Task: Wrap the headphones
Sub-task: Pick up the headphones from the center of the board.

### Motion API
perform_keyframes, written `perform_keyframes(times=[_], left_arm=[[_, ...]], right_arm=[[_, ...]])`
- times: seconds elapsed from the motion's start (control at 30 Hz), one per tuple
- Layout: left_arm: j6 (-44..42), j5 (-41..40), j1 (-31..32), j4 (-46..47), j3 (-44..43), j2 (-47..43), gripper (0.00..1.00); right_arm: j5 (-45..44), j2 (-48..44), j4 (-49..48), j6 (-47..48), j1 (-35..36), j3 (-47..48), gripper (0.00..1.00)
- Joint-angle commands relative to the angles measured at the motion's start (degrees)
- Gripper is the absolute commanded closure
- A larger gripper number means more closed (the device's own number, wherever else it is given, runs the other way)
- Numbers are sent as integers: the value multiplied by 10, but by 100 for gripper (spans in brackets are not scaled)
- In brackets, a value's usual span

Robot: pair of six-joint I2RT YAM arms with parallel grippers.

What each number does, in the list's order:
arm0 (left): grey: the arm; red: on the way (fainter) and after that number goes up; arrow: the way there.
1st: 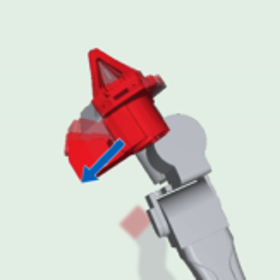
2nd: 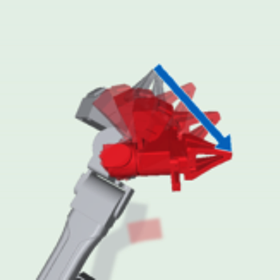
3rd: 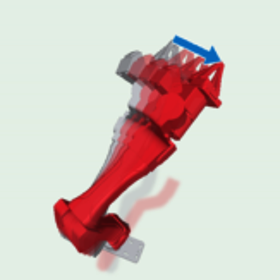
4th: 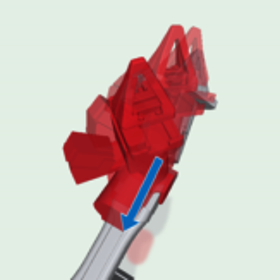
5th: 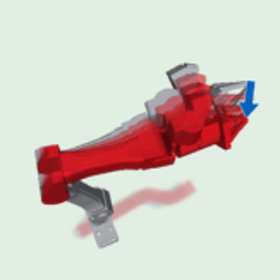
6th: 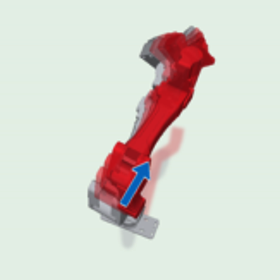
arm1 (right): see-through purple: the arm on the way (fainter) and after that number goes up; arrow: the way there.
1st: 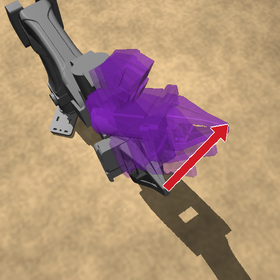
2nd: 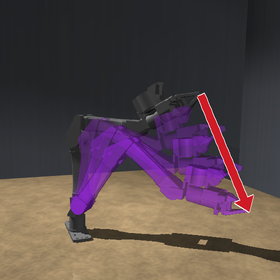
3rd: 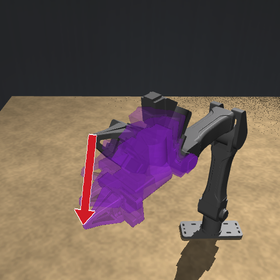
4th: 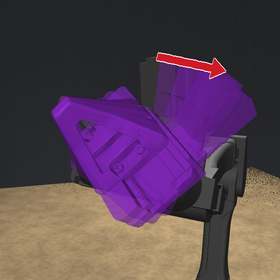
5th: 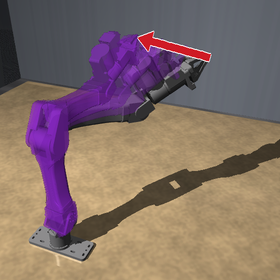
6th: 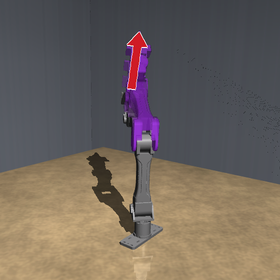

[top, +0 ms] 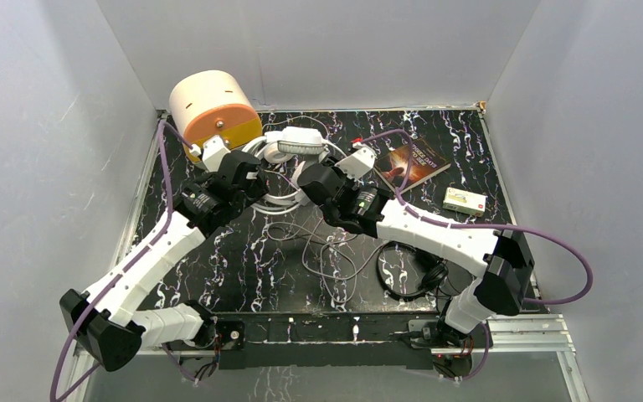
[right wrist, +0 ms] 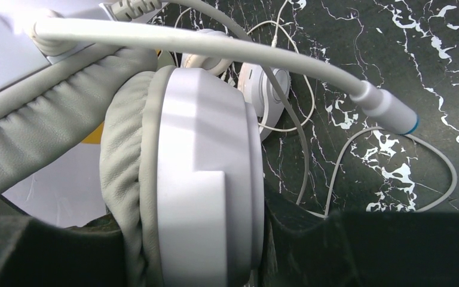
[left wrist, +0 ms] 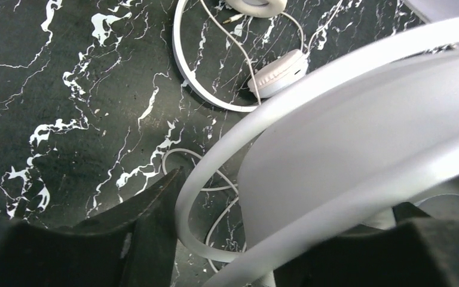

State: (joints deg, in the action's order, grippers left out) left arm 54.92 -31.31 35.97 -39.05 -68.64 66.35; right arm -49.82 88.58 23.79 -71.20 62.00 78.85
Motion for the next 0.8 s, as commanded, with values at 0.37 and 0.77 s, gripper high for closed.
perform_keyframes(times=[0.37,0.77], left_arm=[[-16,-16,-2,0,5,9,100],[-43,43,-25,-110,-78,1,100]], right_arm=[[-5,-9,-28,23,0,25,56],[356,-184,0,595,0,-55,1]])
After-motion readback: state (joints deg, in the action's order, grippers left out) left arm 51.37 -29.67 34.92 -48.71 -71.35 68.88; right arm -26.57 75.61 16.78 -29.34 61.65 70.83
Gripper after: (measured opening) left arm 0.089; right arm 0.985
